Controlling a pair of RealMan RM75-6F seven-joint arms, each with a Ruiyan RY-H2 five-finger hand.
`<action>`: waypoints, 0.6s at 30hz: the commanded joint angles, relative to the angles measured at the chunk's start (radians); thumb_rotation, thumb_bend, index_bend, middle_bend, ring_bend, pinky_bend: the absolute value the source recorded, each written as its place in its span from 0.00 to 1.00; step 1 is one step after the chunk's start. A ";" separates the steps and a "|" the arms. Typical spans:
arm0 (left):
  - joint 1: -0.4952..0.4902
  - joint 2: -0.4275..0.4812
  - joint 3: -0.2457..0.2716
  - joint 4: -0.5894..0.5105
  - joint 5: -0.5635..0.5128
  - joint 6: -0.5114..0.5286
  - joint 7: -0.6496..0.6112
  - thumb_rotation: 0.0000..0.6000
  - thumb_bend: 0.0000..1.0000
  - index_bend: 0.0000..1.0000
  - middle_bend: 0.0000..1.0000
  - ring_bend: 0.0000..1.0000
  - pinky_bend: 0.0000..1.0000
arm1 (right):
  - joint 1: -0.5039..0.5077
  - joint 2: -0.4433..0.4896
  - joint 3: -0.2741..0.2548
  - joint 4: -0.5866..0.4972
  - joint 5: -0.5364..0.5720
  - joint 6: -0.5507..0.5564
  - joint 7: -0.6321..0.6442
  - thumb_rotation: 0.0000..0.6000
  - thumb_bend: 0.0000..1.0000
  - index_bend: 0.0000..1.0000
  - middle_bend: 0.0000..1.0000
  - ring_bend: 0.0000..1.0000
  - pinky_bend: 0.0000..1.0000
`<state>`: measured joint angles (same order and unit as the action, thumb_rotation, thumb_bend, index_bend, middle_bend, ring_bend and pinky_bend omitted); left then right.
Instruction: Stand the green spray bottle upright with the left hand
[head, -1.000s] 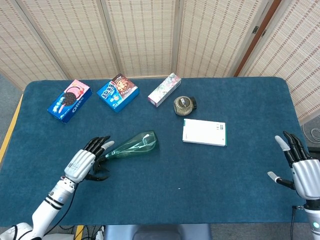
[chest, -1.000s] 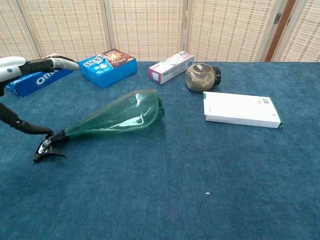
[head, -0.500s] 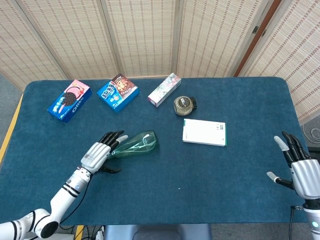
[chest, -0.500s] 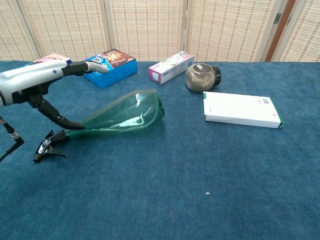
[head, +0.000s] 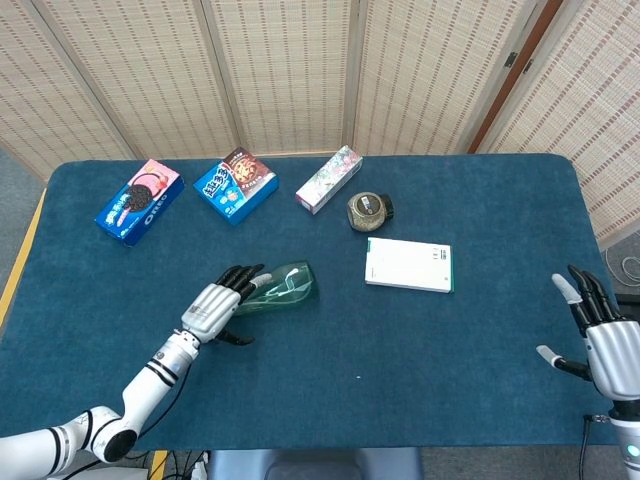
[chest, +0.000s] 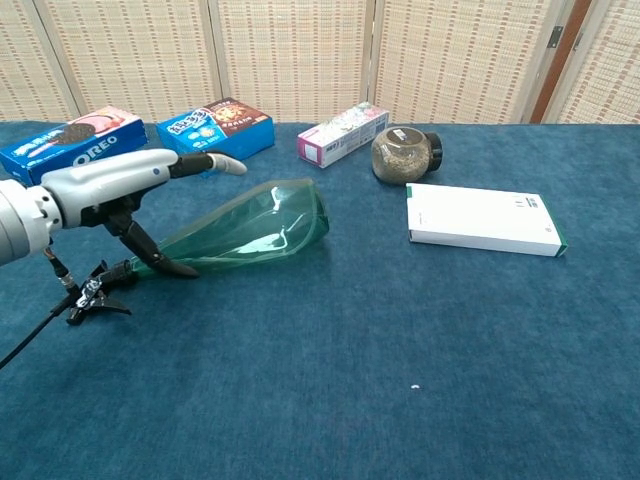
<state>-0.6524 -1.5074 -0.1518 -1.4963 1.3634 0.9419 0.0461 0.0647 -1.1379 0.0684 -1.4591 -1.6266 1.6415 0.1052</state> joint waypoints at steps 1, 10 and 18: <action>-0.011 -0.013 -0.002 0.018 -0.017 -0.012 0.005 1.00 0.00 0.00 0.00 0.00 0.00 | -0.001 -0.001 0.000 0.003 0.001 0.001 0.003 1.00 0.00 0.00 0.00 0.00 0.42; -0.038 -0.047 -0.005 0.071 -0.055 -0.036 0.027 1.00 0.00 0.00 0.00 0.00 0.00 | -0.001 -0.005 -0.001 0.010 0.000 -0.001 0.007 1.00 0.00 0.00 0.00 0.00 0.42; -0.057 -0.072 -0.012 0.129 -0.107 -0.068 0.032 1.00 0.00 0.00 0.00 0.00 0.00 | -0.002 -0.006 -0.003 0.012 0.000 -0.002 0.008 1.00 0.00 0.00 0.00 0.00 0.42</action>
<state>-0.7065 -1.5749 -0.1633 -1.3742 1.2627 0.8787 0.0768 0.0627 -1.1439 0.0657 -1.4472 -1.6264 1.6391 0.1134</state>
